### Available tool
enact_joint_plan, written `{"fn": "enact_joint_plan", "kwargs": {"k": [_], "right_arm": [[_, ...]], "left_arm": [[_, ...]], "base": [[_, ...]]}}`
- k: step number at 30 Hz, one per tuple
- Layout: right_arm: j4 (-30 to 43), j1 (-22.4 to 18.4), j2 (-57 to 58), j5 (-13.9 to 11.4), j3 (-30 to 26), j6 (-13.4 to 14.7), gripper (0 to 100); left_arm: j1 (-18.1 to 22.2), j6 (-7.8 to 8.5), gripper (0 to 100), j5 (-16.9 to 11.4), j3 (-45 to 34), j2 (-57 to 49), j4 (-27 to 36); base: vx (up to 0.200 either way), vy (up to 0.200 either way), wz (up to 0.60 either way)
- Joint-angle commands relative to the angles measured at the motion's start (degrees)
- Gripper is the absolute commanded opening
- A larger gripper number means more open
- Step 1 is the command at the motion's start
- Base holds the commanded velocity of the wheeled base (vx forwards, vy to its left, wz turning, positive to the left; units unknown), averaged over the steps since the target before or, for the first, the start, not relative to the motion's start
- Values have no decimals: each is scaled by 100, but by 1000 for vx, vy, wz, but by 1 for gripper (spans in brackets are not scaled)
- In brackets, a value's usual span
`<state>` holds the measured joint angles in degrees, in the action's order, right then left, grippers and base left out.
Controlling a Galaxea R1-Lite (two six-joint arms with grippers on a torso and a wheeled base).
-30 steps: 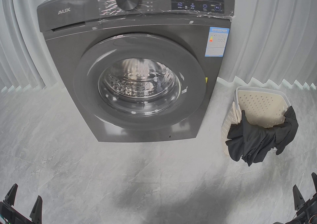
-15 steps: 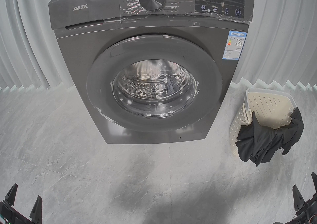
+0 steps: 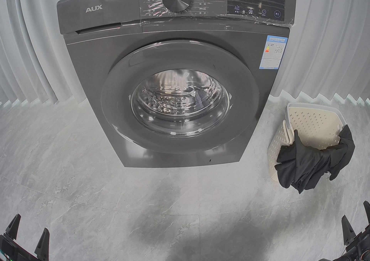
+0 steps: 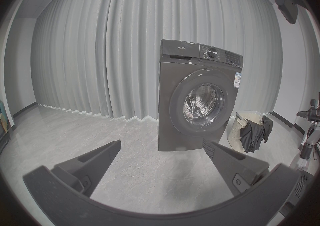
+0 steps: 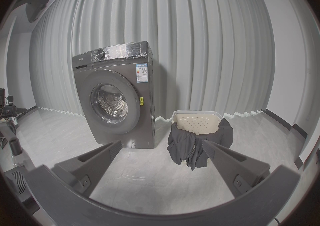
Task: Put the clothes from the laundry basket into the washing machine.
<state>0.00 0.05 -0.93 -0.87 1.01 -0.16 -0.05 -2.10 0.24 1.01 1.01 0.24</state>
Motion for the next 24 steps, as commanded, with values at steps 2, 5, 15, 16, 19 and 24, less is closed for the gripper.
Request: {"fn": "enact_joint_plan", "kwargs": {"k": [2,5,15,16,19,24], "right_arm": [[0,4,93,-1,-101,-2,100],[0,4,93,-1,-101,-2,100],[0,4,93,-1,-101,-2,100],[0,4,93,-1,-101,-2,100],[0,4,93,-1,-101,-2,100],[0,4,93,-1,-101,-2,100]], "left_arm": [[-4,-1,100,2,-92,-101,2],[-4,-1,100,2,-92,-101,2],[-4,-1,100,2,-92,-101,-7],[-4,-1,100,2,-92,-101,-7],[5,-1,100,2,-92,-101,2],[5,-10,100,2,-92,-101,2]], "base": [[0,200,0],[0,200,0],[0,120,0],[0,0,0],[0,0,0],[40,0,0]]}}
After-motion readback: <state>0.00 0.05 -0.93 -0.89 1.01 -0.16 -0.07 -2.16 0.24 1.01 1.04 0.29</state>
